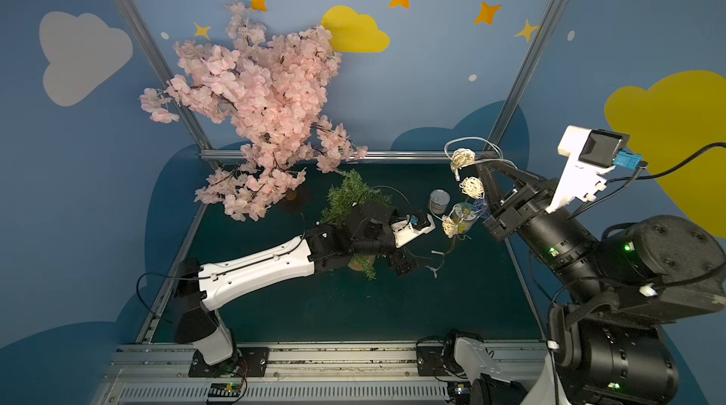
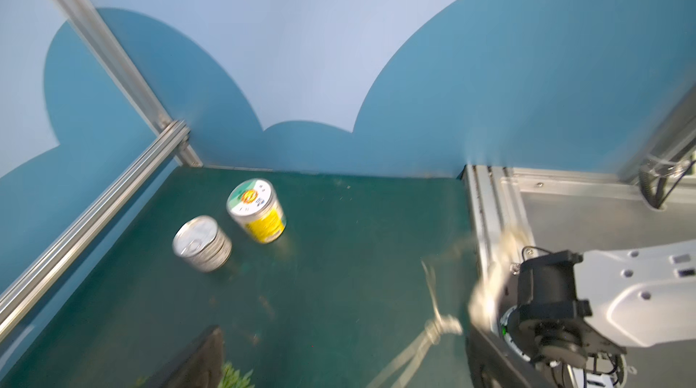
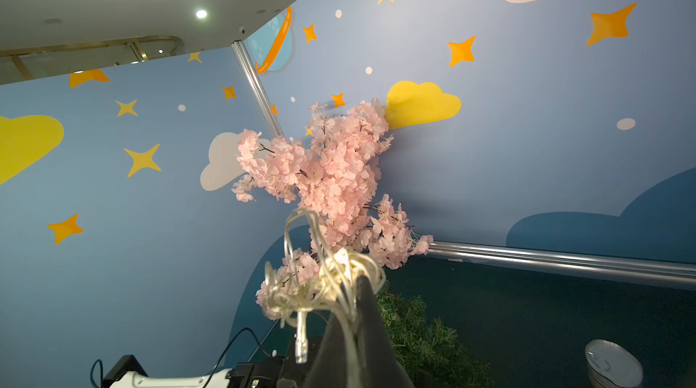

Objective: Remove string lights from the small christmas tree
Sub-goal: Remove the light string from the Christmas tree.

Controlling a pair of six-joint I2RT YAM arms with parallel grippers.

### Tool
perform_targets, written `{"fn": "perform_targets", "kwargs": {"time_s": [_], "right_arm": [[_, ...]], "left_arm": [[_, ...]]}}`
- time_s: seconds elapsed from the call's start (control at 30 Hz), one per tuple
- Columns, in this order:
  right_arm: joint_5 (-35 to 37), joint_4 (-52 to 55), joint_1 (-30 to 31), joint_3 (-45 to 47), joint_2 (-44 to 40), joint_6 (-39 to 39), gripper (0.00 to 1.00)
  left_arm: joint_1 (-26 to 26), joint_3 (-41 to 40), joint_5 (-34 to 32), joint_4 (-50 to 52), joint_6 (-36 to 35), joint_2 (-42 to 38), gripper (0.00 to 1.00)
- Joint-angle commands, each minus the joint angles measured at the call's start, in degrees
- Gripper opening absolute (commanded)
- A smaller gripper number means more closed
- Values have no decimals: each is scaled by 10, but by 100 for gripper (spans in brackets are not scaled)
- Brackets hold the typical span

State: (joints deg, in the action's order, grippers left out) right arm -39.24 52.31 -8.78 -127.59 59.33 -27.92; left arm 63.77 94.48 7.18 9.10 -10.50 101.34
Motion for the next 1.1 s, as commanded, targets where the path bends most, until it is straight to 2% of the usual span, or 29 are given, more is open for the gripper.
{"fn": "perform_targets", "kwargs": {"time_s": [0.0, 0.23, 0.47, 0.57, 0.6, 0.67, 0.73, 0.83, 0.93, 1.07], "right_arm": [[-16, -23, -1, -4, 3, -14, 0], [-17, -21, 1, -4, 4, -10, 0], [-15, -39, 0, 14, -1, -19, 0], [-15, -41, -1, 18, -2, -20, 0], [-15, -41, 0, 18, -3, -21, 0], [-15, -42, 0, 21, -5, -21, 0], [-14, -40, -1, 22, -6, -20, 0], [-11, -40, -1, 22, -6, -18, 0], [-12, -40, -1, 22, -6, -18, 0], [-9, -38, -1, 24, -9, -13, 0]], "left_arm": [[0, 33, 77, -65, 20, 12, 99], [-1, 36, 193, -73, 73, 21, 99], [-1, 65, 252, -67, 106, 38, 98], [-1, 81, 254, -66, 120, 53, 95], [-1, 83, 251, -69, 123, 56, 91], [-2, 88, 244, -74, 135, 63, 72], [-2, 97, 250, -71, 143, 70, 58], [-2, 106, 258, -66, 154, 76, 53], [-2, 103, 252, -62, 155, 73, 36], [-3, 93, 239, -60, 155, 62, 24]]}}
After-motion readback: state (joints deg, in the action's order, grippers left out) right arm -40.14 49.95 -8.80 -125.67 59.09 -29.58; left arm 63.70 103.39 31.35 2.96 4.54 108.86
